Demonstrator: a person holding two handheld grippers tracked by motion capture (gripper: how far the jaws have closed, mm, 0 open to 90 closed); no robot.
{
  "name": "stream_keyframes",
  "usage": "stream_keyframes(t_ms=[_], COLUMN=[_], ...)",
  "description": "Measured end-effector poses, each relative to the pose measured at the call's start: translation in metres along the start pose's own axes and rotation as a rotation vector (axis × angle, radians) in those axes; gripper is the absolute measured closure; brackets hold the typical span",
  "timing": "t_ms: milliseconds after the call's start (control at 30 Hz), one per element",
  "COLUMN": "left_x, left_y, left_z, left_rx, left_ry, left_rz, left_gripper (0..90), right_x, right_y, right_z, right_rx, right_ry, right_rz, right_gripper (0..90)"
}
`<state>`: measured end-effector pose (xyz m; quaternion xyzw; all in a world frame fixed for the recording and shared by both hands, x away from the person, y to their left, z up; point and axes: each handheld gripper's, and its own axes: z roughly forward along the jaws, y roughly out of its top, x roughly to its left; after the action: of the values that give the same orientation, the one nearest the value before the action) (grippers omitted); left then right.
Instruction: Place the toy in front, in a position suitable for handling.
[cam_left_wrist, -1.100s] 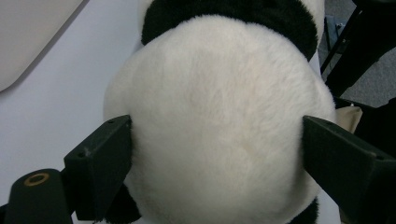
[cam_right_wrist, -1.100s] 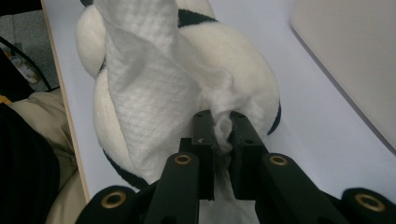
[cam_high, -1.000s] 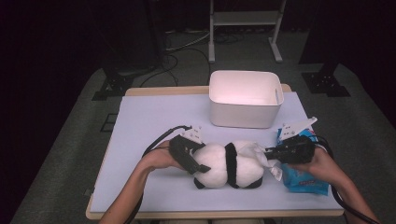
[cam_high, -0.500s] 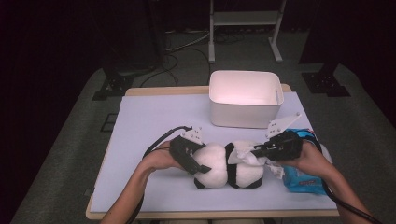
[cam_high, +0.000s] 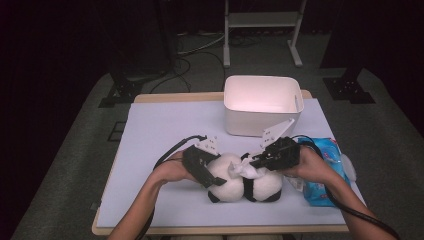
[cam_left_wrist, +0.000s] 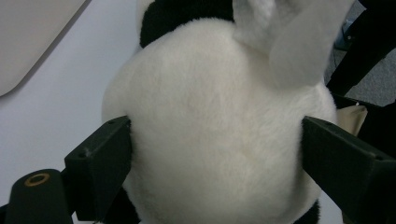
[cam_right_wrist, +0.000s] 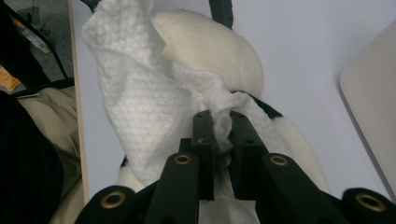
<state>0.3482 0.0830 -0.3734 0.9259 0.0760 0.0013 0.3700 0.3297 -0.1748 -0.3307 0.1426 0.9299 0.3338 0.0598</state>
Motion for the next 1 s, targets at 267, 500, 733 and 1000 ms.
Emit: stream_keyframes(t_ms=[267,500,733,1000], left_x=[0.000,0.000,0.000,0.000], left_y=[0.000,-0.003,-0.004,-0.006], left_z=[0.000,0.000,-0.005,-0.011], left_rx=[-0.002,-0.015,-0.037,-0.038], left_ry=[-0.001,-0.005,0.013,0.022], left_rz=[0.000,-0.002,-0.012,-0.021], left_gripper=[11.6,11.4,8.7,7.1], right_x=[0.003,0.006,0.006,0.002], right_y=[0.017,0.022,0.007,-0.017], right_z=[0.016,0.024,0.014,-0.004], right_rx=[0.024,0.018,0.034,0.010], right_ry=[0.028,0.046,0.039,0.021], right_rz=[-0.038,-0.052,-0.032,0.016], right_gripper=[81.1,81.1,81.5,81.9])
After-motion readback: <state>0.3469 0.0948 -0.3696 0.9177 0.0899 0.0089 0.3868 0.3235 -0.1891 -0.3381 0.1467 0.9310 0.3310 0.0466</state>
